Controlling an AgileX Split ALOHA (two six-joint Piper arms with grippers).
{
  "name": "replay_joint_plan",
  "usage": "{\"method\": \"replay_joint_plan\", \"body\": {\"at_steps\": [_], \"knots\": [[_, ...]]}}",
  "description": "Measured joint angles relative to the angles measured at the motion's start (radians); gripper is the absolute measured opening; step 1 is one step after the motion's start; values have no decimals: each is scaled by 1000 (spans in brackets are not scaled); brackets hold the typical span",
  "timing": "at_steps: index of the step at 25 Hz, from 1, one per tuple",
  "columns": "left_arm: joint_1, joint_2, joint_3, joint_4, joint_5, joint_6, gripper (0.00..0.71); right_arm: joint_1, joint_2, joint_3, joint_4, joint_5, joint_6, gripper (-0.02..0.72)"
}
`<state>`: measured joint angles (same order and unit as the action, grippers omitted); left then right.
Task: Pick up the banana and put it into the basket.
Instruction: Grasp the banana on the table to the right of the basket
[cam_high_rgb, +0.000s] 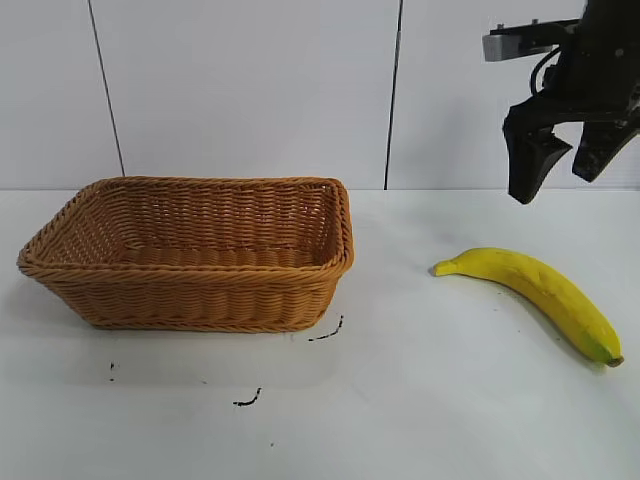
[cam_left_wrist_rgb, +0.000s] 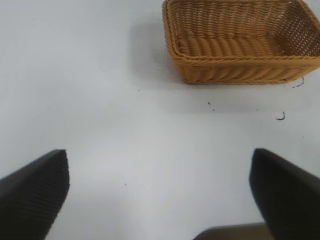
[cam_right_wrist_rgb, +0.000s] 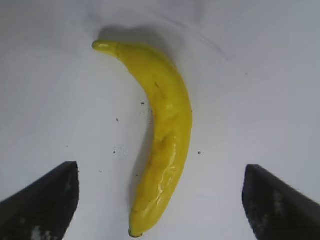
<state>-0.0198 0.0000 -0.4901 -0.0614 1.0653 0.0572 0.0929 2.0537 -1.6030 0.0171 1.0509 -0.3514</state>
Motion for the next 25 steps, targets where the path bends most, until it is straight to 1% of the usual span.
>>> {"method": "replay_joint_plan", "body": {"at_steps": [3,9,17,19,20,21,23,24,25], "knots": [[0,0,0,0,0,0,695,0,49,0,3,-6,0,633],[0,0,0,0,0,0,695,0,157,0,3,-71,4,633],[0,0,0,0,0,0,695,0,216,0,2,-126,61,633],[0,0,0,0,0,0,695,0,218,0,2,-128,68,631],[0,0,0,0,0,0,695,0,218,0,2,-128,69,619],[0,0,0,0,0,0,695,0,218,0,2,-128,69,585],[0,0,0,0,0,0,695,0,218,0,1,-127,71,452],[0,0,0,1,0,0,695,0,218,0,0,-124,71,342],[0,0,0,1,0,0,695,0,218,0,1,-119,74,321]]}}
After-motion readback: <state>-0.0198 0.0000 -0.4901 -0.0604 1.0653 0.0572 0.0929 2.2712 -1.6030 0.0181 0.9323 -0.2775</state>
